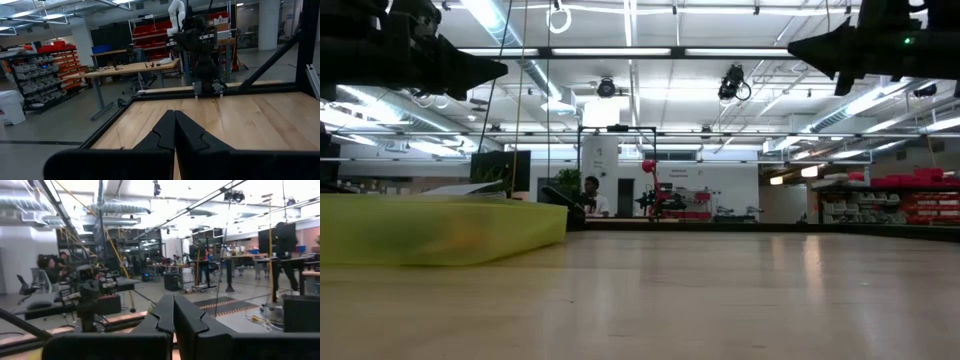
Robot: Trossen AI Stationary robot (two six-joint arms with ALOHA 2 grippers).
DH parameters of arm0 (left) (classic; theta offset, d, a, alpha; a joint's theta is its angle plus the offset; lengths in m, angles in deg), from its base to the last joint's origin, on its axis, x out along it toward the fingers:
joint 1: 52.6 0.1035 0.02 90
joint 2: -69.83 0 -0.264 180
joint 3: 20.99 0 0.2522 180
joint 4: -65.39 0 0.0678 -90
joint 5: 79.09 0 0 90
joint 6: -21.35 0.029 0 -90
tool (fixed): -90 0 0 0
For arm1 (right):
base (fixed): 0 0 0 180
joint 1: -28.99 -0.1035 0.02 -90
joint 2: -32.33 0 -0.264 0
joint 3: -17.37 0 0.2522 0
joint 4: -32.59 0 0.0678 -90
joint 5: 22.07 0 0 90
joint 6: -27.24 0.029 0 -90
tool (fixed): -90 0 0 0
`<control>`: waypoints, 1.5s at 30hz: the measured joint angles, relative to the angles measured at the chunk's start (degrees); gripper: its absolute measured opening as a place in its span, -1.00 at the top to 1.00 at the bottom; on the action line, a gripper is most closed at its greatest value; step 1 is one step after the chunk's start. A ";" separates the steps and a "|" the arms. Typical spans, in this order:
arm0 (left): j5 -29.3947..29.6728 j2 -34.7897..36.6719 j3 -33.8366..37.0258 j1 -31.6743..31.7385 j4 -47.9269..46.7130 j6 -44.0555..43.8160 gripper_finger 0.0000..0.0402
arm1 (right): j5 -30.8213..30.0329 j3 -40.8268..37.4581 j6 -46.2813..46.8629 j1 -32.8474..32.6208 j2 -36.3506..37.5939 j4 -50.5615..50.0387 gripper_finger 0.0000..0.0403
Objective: Pack school essentials
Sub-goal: Return to Home Position
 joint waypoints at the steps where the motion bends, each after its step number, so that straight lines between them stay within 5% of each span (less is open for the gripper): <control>1: 0.00 0.00 0.00 0.00 -0.27 0.08 0.97 | 0.12 0.00 -0.34 0.34 0.01 -0.47 0.94; 19: 0.84 0.00 1.24 0.04 -1.36 -0.48 0.97 | 1.04 -0.36 -4.59 -3.43 12.59 -15.59 0.95; 38: -0.20 0.35 4.09 -1.13 0.06 -0.59 0.94 | 8.52 -3.15 -3.60 -3.44 12.61 -16.65 0.95; 45: -0.20 0.24 4.11 -1.27 -0.64 -8.39 0.93 | 8.53 -3.15 -2.99 -3.44 12.61 -17.61 0.95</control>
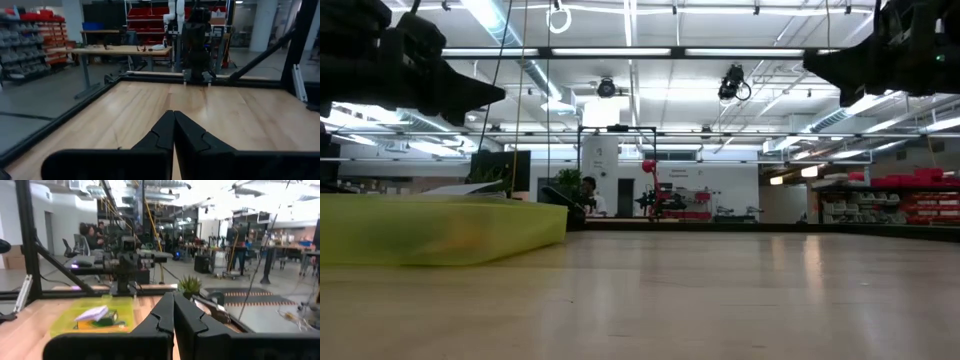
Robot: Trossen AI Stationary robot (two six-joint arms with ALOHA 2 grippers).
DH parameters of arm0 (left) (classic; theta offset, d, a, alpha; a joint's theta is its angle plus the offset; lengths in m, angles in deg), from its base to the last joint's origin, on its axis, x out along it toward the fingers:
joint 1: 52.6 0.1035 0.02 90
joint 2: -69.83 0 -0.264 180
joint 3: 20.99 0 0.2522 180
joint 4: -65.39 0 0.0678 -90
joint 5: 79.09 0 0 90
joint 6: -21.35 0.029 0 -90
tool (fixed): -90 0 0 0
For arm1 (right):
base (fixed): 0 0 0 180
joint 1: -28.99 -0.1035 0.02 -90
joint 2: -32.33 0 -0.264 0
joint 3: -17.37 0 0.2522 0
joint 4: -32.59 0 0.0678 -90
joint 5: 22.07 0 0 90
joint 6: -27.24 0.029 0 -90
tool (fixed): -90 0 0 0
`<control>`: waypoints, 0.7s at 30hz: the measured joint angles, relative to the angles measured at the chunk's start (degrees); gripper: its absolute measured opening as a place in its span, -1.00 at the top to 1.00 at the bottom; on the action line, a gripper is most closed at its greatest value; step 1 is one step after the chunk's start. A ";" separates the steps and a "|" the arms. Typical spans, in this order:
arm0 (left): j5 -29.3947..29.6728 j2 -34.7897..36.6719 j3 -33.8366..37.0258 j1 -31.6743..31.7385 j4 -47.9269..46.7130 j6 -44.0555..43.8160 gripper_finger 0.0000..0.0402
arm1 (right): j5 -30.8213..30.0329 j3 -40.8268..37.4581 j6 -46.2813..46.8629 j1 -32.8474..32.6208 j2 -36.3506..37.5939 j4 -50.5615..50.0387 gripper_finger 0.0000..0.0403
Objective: Pack school essentials
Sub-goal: Return to Home Position
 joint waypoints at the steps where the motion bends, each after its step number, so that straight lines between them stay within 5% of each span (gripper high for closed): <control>1: 0.00 0.00 0.00 0.00 -0.04 -0.97 0.93 | -0.44 0.00 0.36 0.00 0.00 -0.87 0.95; 21: 0.02 0.00 0.02 0.00 -0.07 -1.18 0.87 | -0.91 -0.02 2.20 0.02 -0.04 -2.81 0.95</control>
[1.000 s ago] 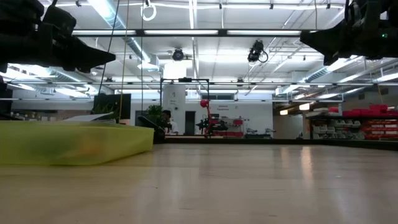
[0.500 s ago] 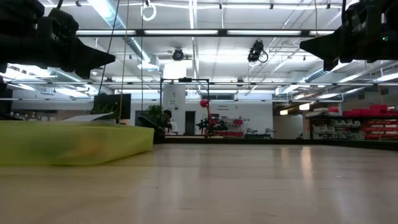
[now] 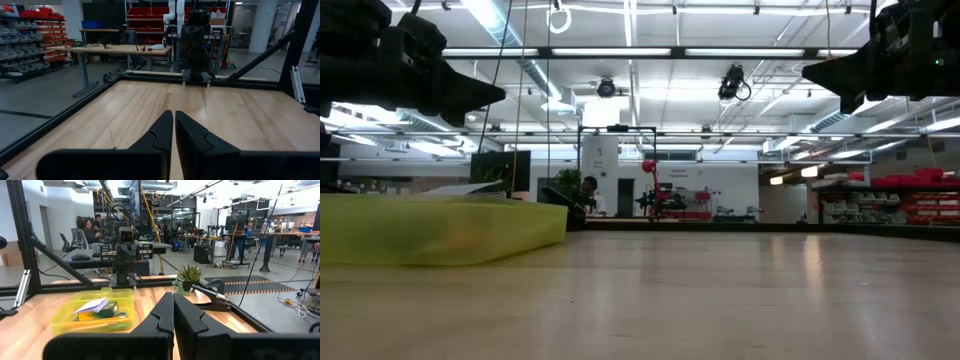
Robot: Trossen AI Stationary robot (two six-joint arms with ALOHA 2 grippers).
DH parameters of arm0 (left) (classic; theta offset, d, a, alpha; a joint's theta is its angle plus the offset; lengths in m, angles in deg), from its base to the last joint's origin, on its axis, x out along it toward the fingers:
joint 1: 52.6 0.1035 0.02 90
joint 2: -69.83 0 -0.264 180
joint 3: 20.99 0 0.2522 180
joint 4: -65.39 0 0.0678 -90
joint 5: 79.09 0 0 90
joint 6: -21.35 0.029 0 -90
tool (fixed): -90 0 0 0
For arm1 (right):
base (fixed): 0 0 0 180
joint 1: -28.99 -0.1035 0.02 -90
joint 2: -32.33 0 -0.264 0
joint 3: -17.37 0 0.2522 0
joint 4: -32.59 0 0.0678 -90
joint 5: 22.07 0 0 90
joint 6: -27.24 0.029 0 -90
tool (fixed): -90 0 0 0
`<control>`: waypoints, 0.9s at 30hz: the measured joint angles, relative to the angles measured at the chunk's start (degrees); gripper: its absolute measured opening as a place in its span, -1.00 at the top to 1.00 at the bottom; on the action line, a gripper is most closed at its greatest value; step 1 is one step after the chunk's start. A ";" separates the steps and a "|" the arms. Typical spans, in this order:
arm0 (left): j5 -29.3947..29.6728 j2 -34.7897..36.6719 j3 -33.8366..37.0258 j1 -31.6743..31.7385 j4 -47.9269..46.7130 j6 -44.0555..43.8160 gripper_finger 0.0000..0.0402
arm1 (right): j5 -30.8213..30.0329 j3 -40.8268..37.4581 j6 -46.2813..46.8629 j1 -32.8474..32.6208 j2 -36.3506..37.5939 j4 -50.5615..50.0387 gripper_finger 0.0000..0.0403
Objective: Pack school essentials
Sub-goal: Return to Home Position
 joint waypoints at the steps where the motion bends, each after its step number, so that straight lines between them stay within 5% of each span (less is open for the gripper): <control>1: 0.00 0.00 0.00 0.00 0.00 0.01 0.88 | 0.01 0.00 -0.02 0.00 0.00 0.00 0.95; 27: 0.00 0.00 0.01 0.01 -0.02 0.00 0.91 | 0.00 0.00 -0.04 0.00 0.00 0.03 0.95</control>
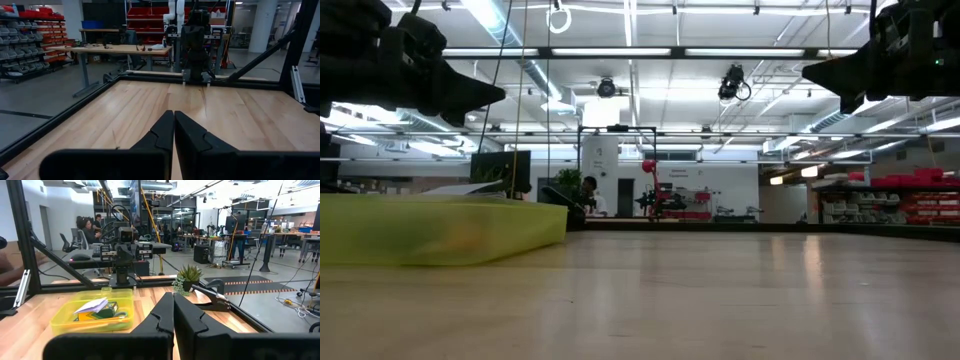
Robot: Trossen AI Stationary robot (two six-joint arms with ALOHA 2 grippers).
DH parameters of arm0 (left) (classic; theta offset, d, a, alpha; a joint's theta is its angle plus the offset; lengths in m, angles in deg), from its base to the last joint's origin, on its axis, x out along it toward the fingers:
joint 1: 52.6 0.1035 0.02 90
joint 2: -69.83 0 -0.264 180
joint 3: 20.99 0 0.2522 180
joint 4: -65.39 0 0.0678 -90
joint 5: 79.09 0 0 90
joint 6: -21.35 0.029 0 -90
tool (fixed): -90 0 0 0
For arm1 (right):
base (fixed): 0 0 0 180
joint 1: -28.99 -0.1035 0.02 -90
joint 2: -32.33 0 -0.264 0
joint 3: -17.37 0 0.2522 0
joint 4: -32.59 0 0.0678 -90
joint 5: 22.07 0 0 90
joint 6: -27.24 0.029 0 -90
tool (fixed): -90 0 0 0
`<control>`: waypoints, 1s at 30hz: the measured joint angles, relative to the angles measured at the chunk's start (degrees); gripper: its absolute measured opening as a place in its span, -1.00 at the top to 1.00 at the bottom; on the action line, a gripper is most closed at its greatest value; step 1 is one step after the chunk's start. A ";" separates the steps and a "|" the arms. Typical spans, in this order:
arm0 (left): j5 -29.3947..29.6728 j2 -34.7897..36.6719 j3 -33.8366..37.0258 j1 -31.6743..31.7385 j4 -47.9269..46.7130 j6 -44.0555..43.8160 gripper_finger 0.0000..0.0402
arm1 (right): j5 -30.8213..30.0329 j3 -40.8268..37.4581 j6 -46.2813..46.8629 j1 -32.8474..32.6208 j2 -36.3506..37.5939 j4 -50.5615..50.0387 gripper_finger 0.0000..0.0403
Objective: Pack school essentials
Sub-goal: Return to Home Position
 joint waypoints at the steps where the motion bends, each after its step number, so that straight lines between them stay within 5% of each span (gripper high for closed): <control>1: 0.00 0.00 -0.01 0.01 0.00 0.02 0.91 | 0.00 0.00 0.00 0.00 0.00 0.00 0.95; 30: 0.00 0.00 0.01 0.01 0.00 0.02 0.86 | -0.02 0.00 0.00 0.00 0.00 0.00 0.95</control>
